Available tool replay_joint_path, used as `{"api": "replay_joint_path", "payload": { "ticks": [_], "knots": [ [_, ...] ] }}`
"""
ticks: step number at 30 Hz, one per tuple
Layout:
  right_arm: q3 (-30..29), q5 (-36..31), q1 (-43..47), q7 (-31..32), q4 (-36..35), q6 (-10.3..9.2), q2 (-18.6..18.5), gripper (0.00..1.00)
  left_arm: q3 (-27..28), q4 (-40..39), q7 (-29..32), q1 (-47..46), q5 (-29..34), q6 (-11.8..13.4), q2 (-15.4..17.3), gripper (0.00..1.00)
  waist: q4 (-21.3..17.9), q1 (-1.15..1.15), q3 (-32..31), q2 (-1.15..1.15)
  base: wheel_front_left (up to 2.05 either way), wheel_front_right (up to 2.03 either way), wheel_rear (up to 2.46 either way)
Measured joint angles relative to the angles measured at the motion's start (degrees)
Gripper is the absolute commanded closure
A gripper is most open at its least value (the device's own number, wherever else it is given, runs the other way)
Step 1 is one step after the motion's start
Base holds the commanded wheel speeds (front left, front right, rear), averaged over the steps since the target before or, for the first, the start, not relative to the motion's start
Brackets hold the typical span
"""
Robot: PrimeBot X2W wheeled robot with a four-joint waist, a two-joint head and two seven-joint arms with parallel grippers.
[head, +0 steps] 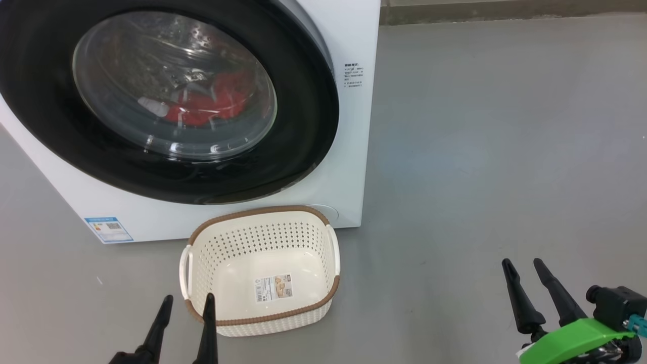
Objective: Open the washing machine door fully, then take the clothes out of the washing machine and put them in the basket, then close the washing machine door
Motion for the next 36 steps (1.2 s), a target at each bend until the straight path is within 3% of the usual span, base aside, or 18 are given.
{"api": "replay_joint_path", "payload": {
  "ticks": [16, 36],
  "knots": [
    [-1.7, -8.4, 2.5, -2.4, -1.0, 0.0, 0.0, 0.0, 0.2, -0.3, -2.5, 1.2, 8.7, 0.0, -0.1, 0.0, 0.3, 0.0, -0.6, 0.0, 0.0, 0.0, 0.0],
    [-2.9, -8.3, 4.0, -2.4, -2.0, 0.0, 1.4, 0.0, 0.9, 0.4, -2.5, 1.4, 8.8, -1.1, -0.1, 0.0, 0.1, 0.0, -0.5, 0.0, 0.0, 0.0, 0.0]
  ]
}}
